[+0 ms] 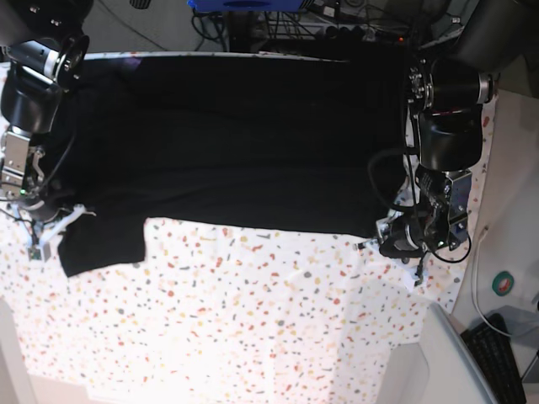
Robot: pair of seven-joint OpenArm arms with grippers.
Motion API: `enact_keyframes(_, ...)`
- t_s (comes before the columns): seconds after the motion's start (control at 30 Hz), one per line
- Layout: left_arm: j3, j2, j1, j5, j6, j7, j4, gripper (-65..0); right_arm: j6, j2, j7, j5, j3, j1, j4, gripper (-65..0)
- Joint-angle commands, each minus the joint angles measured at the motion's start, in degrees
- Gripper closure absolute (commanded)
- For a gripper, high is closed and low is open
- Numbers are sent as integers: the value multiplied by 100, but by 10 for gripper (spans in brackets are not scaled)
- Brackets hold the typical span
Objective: Layout the t-shirt on the table in an organized manner, then fold the t-shirt properly
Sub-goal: 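Grasp the hem corners with both grippers and lift them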
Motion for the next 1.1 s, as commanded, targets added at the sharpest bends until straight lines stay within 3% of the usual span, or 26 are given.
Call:
enact_keyframes(0.0,-8,-73,-191,-11,1,62,205,0,2,92,202,65,-55,142,89,0)
enact_keyframes(0.4,-26,-143,-200,-20,1,528,1225,0,2,295,299,30,-451,670,72,0)
enact_keyframes(0.53,-386,-126,-183,-20,1,554,1497,0,2,312,308,30,-442,722,81,0)
enact_keyframes(0.77,-386,-143,-130,42,1,616,1427,0,2,365,308,30,-442,687,37,0)
enact_keyframes(0.93,-395,-249,-121,42,1,580,715,0,2,347,299,30,-442,617,45,0)
enact_keyframes(0.97,-395,-257,-165,42,-8,554,574,-54,2,339,299,30,-442,617,45,0)
enact_keyframes(1.07,-395,-257,-183,42,-17,106,258,-347,2,339,281,30,-442,599,45,0)
